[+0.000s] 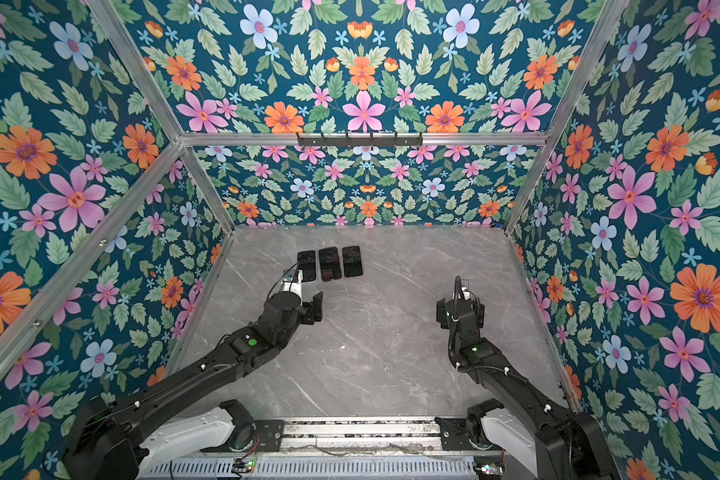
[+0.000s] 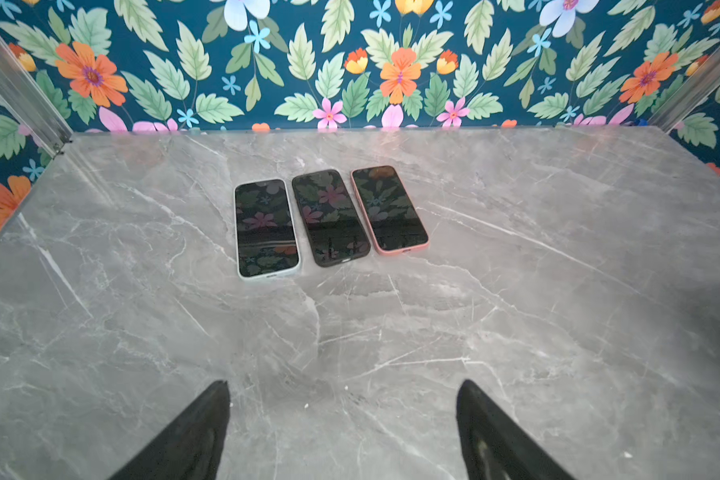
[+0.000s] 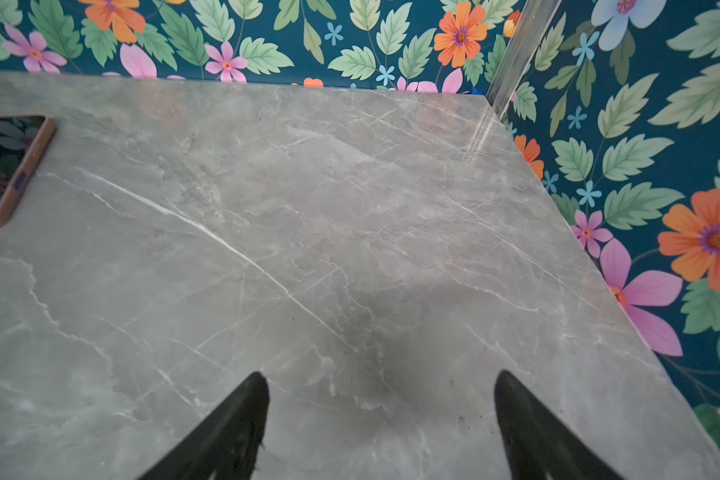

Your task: Put the phone into the phone case

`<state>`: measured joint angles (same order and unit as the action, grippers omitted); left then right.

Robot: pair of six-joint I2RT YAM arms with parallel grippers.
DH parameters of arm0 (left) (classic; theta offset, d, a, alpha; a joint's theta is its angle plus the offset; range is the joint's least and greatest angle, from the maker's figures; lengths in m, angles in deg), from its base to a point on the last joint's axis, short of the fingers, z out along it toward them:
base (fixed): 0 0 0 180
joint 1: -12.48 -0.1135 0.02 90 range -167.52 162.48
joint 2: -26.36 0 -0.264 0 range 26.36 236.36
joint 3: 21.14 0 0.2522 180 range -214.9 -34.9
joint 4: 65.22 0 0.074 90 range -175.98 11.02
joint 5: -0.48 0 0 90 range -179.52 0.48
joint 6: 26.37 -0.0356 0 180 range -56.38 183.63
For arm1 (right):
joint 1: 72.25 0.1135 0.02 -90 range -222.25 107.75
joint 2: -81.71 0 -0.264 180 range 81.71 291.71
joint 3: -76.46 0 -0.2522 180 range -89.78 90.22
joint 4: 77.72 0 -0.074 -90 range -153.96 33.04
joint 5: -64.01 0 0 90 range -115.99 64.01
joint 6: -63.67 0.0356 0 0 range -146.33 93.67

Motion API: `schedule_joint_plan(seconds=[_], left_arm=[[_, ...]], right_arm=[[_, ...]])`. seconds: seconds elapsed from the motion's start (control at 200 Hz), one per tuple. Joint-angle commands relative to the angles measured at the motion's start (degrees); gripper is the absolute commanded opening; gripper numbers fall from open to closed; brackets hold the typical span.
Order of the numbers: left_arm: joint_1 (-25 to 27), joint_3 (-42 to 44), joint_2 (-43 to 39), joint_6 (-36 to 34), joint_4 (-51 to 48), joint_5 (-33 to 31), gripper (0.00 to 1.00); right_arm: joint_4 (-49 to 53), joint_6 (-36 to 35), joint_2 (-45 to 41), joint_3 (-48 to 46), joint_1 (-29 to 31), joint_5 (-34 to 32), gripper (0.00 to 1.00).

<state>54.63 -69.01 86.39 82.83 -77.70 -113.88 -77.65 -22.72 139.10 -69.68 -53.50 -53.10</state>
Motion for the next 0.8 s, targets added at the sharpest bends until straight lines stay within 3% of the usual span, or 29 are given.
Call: schedule_joint_plan(seconds=[0.0, 0.23, 0.37, 0.505, 0.68, 0.795], left_arm=[[-0.1, 5.5, -1.2, -3.7, 9.8, -2.1, 0.86], [-0.5, 10.0, 0.0, -6.5, 14.6, -7.9, 0.82], [-3.8, 14.1, 0.1, -8.4, 22.5, -9.9, 0.78], [-9.9, 15.2, -1.1, -10.2, 25.8, -2.1, 0.77], [-16.9, 14.2, -1.6, -16.6, 23.4, 0.9, 0.81], [-23.8, 15.6, 1.2, -19.3, 30.6, 5.7, 0.81]], right_arm=[[-12.5, -7.2, 1.1, -4.2, -0.4, 1.3, 0.91], [-19.7, -6.6, 5.4, -5.4, -6.2, 9.4, 0.93], [-24.6, -4.5, 8.4, -5.5, -10.7, 13.8, 0.93], [-32.8, -7.3, 12.3, -6.4, -11.2, 14.2, 0.94], [-39.2, -4.0, 15.5, -7.6, -15.9, 21.8, 0.96], [-42.2, -3.8, 19.0, -7.7, -16.9, 24.0, 0.94]])
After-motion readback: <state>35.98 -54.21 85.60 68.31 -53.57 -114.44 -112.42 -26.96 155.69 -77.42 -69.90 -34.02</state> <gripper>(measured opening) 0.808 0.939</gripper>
